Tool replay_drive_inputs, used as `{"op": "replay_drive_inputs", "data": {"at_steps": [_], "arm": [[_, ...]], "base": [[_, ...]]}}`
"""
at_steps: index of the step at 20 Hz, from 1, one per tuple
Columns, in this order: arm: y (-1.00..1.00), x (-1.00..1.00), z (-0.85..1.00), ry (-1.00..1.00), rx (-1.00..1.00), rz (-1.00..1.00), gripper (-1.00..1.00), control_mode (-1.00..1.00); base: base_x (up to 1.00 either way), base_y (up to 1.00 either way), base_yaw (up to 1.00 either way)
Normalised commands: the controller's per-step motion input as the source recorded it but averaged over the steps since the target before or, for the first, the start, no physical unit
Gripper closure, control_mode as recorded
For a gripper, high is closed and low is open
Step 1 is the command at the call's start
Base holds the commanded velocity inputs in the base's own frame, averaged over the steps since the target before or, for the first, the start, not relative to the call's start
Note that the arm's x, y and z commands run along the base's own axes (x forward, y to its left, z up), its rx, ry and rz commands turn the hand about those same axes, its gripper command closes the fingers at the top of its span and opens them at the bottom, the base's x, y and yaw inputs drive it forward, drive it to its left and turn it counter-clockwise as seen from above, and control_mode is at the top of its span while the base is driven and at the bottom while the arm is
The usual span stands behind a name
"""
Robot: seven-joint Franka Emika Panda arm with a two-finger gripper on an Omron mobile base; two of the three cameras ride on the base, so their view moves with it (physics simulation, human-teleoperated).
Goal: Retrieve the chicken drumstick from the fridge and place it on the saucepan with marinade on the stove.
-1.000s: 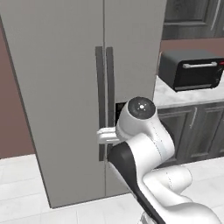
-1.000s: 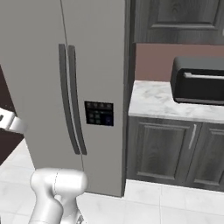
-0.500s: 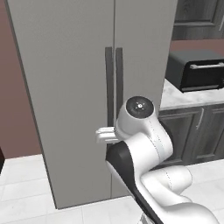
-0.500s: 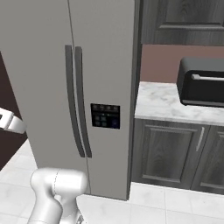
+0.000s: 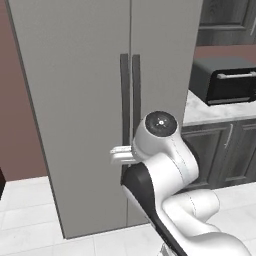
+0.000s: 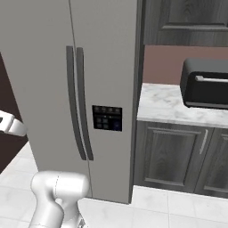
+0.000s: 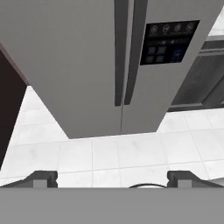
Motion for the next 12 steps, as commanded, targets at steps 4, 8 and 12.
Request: {"op": "replay_drive_inputs", "data": {"at_steps": [4, 8, 12], "arm": [[-0.55, 0.07, 0.00, 0.00, 0.06, 0.04, -1.00, -1.00], [-0.64, 0.54, 0.00, 0.07, 0.12, 0.00, -1.00, -1.00], [-0.55, 0.63, 0.00, 0.05, 0.11, 0.01, -1.00, -1.00]], "base": [[0.00, -0.11, 0.01], [0.00, 0.00, 0.00], [0.00, 0.00, 0.00]]}}
